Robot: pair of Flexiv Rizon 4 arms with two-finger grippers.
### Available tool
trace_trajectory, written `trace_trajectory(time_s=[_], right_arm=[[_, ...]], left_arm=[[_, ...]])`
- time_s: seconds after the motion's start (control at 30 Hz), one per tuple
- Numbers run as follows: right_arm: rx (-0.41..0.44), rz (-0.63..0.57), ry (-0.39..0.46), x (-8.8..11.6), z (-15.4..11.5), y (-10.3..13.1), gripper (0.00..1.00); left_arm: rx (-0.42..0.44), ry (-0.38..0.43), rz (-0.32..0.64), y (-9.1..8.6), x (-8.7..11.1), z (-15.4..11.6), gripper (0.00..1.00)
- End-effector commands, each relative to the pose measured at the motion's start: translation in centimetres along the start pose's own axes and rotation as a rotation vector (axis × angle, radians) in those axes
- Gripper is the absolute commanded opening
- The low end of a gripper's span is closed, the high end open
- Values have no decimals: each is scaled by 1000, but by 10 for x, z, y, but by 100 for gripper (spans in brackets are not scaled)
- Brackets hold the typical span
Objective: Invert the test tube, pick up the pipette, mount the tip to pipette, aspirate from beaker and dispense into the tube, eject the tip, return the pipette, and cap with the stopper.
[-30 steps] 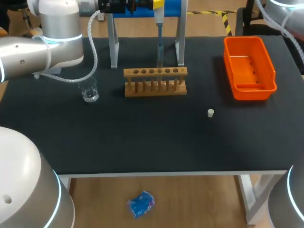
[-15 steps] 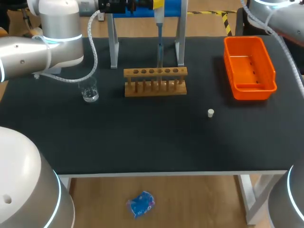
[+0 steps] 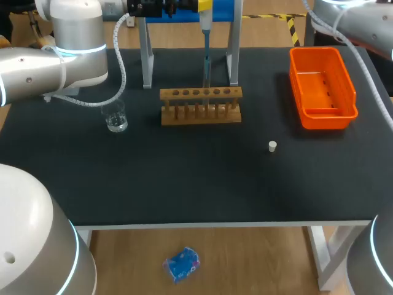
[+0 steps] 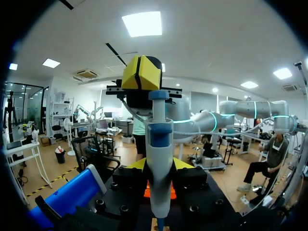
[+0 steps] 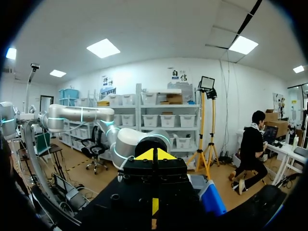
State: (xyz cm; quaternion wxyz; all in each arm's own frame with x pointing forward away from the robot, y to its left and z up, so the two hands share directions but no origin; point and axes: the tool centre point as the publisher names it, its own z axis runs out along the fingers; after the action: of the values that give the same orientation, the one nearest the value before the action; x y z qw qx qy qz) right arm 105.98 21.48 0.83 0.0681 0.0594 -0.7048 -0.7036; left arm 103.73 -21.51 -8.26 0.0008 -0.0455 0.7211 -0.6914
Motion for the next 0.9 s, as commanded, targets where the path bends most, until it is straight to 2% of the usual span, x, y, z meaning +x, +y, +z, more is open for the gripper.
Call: trace_trajectory(time_s=[0.03,0.9], right_arm=[[5,6,18,-4,0,-2,0],[13,38,45,9,5,-12,0]], left_arm=[[-2,0,-1,-1,-1,0,0],[-2,0,-1,-1,-1,0,0]])
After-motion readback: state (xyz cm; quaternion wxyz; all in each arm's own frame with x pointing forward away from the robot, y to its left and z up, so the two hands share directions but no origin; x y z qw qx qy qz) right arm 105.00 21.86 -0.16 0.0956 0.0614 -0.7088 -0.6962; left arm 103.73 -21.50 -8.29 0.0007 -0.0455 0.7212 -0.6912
